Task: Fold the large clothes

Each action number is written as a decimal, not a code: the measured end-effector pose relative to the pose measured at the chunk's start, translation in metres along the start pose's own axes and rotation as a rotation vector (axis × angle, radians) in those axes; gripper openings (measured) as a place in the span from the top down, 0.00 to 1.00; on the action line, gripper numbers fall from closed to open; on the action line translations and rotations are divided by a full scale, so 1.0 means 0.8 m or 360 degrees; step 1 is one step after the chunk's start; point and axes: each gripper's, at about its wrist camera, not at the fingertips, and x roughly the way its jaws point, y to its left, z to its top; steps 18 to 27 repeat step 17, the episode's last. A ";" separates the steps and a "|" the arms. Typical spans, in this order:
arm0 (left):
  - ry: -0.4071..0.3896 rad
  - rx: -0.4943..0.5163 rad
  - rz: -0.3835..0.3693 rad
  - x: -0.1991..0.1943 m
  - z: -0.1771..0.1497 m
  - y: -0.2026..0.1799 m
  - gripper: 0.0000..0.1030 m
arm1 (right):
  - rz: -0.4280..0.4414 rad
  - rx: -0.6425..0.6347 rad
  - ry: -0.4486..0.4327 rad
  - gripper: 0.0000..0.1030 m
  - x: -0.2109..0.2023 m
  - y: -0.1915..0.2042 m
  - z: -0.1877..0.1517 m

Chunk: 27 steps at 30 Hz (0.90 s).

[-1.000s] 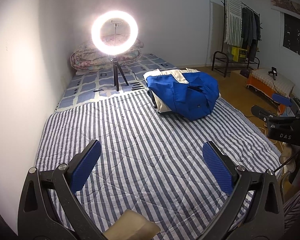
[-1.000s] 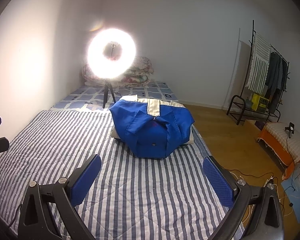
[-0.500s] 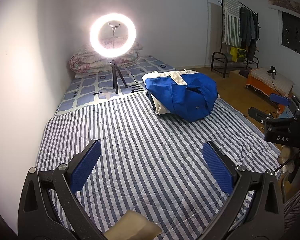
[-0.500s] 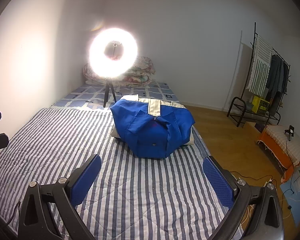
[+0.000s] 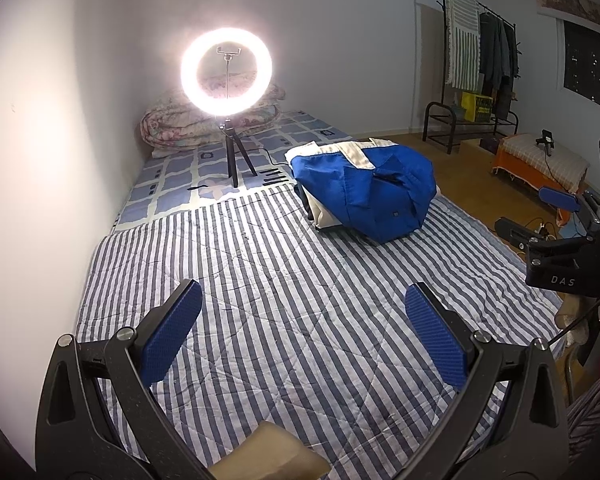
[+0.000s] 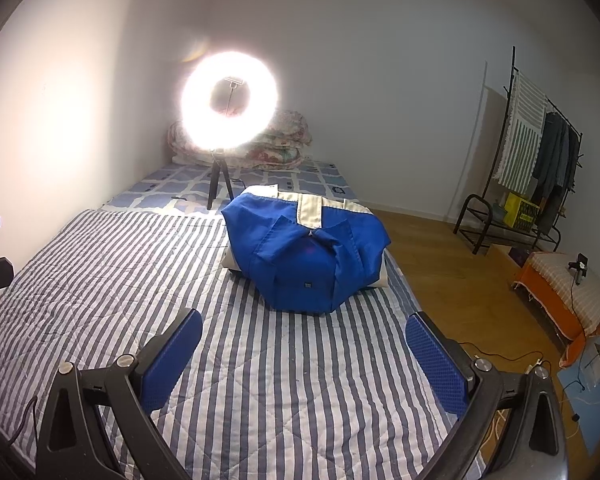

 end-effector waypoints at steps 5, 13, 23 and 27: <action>-0.0004 -0.0001 0.0004 -0.001 0.000 0.000 0.00 | -0.0010 -0.0022 0.0000 0.00 0.000 0.002 -0.001; -0.0023 0.0022 0.0013 -0.005 -0.003 -0.001 0.00 | -0.0007 -0.0047 0.0003 0.00 0.000 0.006 -0.003; -0.0022 0.0013 0.0016 -0.006 -0.003 -0.001 0.00 | -0.0005 -0.0044 0.0004 0.00 0.001 0.006 -0.004; -0.0022 0.0013 0.0016 -0.006 -0.003 -0.001 0.00 | -0.0005 -0.0044 0.0004 0.00 0.001 0.006 -0.004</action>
